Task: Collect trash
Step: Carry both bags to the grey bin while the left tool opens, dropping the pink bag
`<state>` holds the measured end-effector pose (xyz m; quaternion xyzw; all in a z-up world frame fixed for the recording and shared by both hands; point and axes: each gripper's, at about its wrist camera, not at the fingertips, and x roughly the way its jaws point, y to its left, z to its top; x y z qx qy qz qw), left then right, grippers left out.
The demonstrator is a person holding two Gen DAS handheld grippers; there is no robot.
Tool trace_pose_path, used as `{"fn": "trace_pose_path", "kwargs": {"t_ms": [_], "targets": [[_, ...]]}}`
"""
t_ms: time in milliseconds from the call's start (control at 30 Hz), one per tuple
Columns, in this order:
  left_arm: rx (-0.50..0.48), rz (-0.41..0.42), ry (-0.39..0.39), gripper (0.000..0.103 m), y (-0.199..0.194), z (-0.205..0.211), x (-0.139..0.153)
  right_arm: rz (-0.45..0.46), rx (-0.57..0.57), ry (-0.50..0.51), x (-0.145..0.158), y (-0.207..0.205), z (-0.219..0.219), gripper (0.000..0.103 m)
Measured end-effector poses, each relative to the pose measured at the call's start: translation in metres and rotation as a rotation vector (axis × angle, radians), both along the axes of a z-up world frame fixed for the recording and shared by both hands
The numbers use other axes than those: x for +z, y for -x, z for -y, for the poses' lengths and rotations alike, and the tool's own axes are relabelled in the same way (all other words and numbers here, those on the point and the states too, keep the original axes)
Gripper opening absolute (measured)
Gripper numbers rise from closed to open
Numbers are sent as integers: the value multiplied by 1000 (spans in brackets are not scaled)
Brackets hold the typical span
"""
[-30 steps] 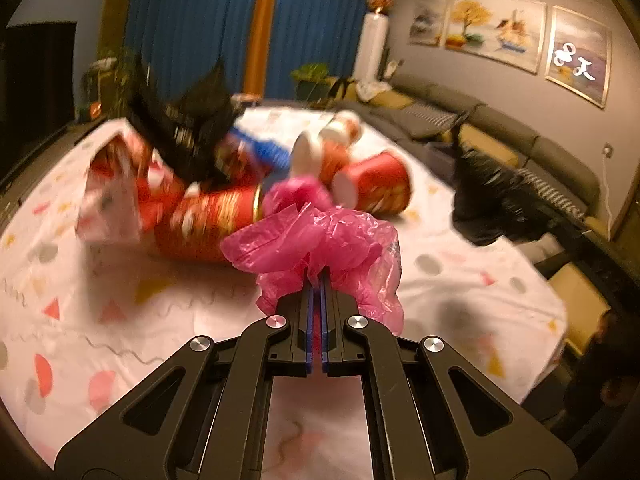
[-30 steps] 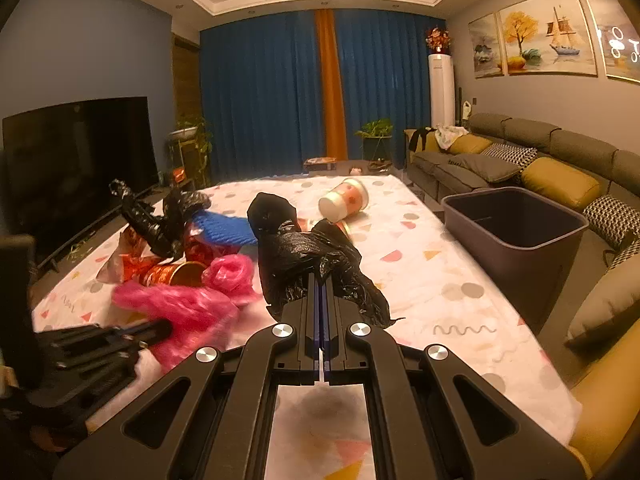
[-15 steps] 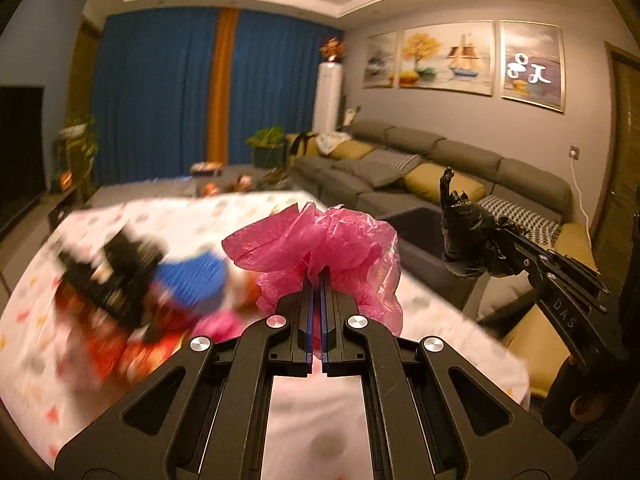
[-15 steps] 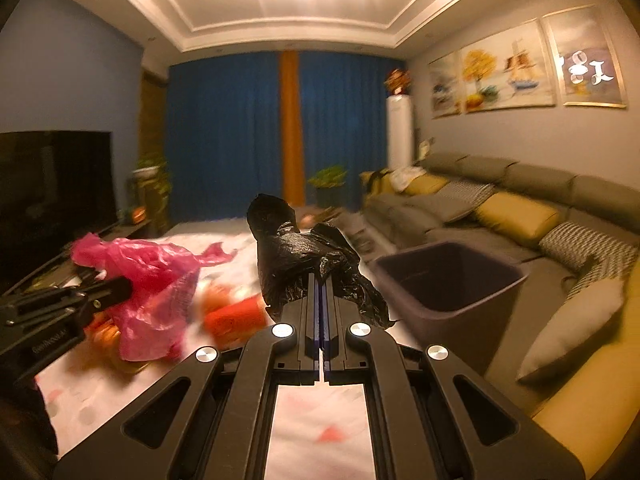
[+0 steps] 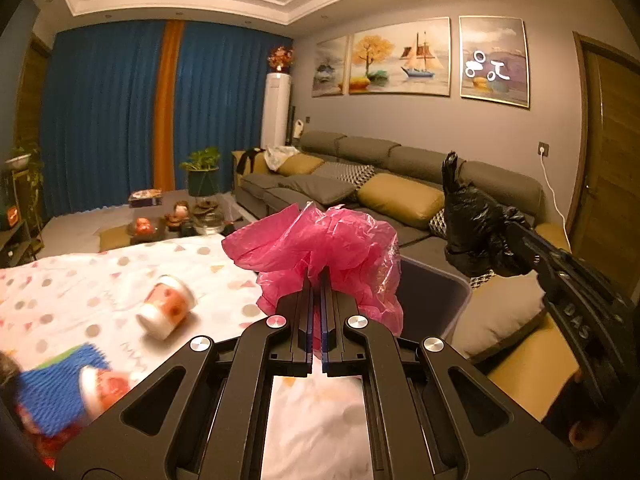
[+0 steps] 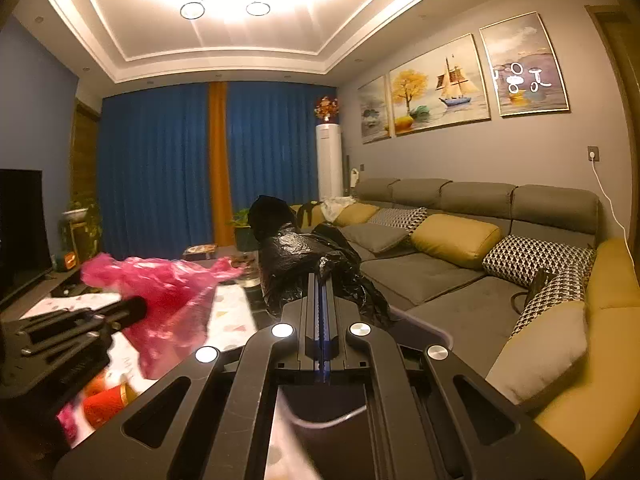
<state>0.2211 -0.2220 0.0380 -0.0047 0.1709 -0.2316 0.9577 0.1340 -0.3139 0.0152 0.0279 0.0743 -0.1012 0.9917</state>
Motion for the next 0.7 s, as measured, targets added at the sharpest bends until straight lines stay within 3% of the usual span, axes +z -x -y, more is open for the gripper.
{"fn": "trace_pose_path", "kwargs": {"t_ms": [367,700], "targets": [[-39,-61,-5,2,-60,58,-29,-37,-24,-19,-12,-42,21,2],[-76,-101,3,2,-86,74,-46,-68,-30,-57,-21,-61,37,2]]}}
